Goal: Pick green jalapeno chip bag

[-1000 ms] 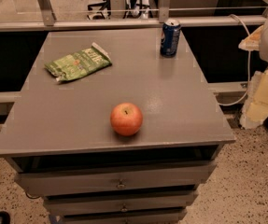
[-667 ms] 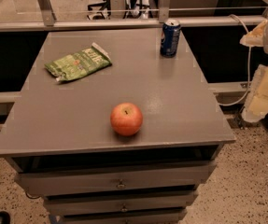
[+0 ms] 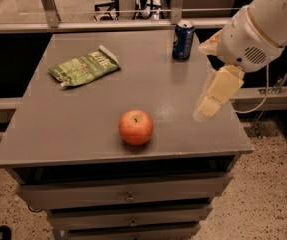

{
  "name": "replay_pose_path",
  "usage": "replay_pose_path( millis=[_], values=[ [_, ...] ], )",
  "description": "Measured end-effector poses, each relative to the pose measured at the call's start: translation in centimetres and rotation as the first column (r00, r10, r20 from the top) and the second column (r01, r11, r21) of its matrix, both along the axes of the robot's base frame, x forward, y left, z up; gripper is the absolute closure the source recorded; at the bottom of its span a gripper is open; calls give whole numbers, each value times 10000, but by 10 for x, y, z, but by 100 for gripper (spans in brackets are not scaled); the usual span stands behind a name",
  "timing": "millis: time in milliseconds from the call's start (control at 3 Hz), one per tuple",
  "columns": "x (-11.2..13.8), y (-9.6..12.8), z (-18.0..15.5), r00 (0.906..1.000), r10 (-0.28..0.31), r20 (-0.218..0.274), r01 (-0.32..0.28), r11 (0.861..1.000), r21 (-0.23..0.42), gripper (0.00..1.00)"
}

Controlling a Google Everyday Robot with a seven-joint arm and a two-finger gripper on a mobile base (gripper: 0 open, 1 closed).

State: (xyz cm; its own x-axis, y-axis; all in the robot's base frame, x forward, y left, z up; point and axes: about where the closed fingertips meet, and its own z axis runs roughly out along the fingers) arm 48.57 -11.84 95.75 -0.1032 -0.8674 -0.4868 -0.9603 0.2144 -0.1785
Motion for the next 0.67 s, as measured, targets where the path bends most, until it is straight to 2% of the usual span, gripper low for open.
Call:
replay_pose_path(
  millis=[333,667],
  values=[
    [19,53,9,9990,199,394,-226,9972,710,0],
    [22,58,11,9987,174,481,-211,9967,783,0]
  ],
)
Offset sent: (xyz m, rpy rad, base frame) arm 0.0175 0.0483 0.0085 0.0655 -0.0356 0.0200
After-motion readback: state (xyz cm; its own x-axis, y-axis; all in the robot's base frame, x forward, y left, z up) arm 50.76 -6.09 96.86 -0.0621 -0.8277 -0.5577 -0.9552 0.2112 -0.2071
